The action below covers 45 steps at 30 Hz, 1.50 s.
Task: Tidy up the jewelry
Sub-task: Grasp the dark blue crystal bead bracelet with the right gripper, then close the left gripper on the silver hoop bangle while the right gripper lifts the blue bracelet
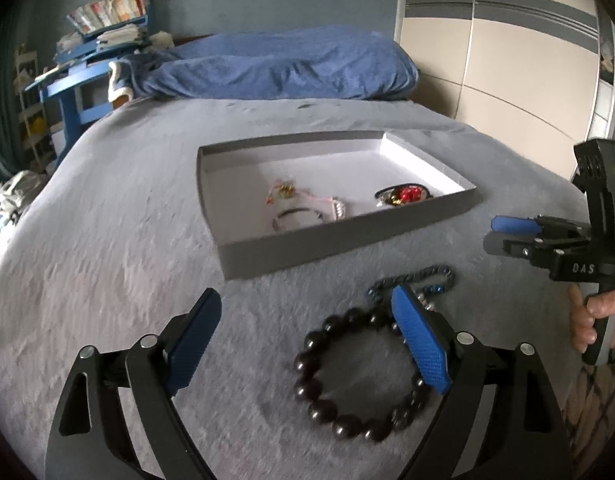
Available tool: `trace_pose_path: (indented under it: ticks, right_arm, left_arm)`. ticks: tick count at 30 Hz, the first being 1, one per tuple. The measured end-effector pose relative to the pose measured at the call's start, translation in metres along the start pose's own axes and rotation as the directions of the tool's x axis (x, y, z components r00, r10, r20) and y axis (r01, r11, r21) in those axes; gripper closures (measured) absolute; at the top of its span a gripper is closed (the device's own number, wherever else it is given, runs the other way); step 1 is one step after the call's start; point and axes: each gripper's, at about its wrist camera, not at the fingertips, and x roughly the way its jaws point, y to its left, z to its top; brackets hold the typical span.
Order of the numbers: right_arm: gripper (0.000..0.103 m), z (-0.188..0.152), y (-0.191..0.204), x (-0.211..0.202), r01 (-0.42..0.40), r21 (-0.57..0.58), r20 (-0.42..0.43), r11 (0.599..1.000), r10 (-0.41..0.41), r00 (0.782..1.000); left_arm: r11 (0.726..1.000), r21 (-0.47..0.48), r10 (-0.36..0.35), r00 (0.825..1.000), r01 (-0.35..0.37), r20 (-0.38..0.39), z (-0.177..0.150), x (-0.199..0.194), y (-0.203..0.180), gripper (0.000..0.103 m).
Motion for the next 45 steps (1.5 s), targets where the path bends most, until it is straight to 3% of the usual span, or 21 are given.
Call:
trace_pose_path:
  ticks: [14,17,21,25,31,45]
  right_arm:
    - [0.042,0.008,0.035,0.028,-0.035,-0.084,-0.086,0.996,0.027,0.996]
    - [0.055,0.014,0.041,0.04,-0.043,-0.103,-0.125,0.994,0.03,0.992]
    - [0.062,0.014,0.052,0.053,-0.06,-0.149,-0.167,0.987,0.035,0.985]
    - [0.095,0.011,0.057,0.054,-0.087,-0.172,-0.183,0.981,0.055,0.982]
    - [0.096,0.009,0.048,0.039,-0.092,-0.146,-0.136,0.985,0.072,0.988]
    - [0.096,-0.007,-0.029,-0.001,0.026,-0.018,-0.085,0.999,-0.028,0.996]
  left_arm:
    - [0.997,-0.063,-0.033,0.999,0.035,0.033,-0.009,-0.008,0.01,0.016]
    - [0.996,-0.08,-0.037,0.999,0.04,0.032,-0.009,-0.007,0.013,0.016]
    - [0.995,-0.089,-0.044,0.999,0.046,0.023,-0.009,-0.005,0.015,0.016]
    - [0.995,-0.091,-0.043,0.999,0.044,0.02,-0.01,-0.005,0.014,0.016]
    - [0.995,-0.09,-0.038,0.999,0.04,0.02,-0.01,-0.004,0.015,0.016]
    - [1.0,-0.006,-0.019,1.0,0.019,0.022,-0.01,-0.006,0.0,0.016]
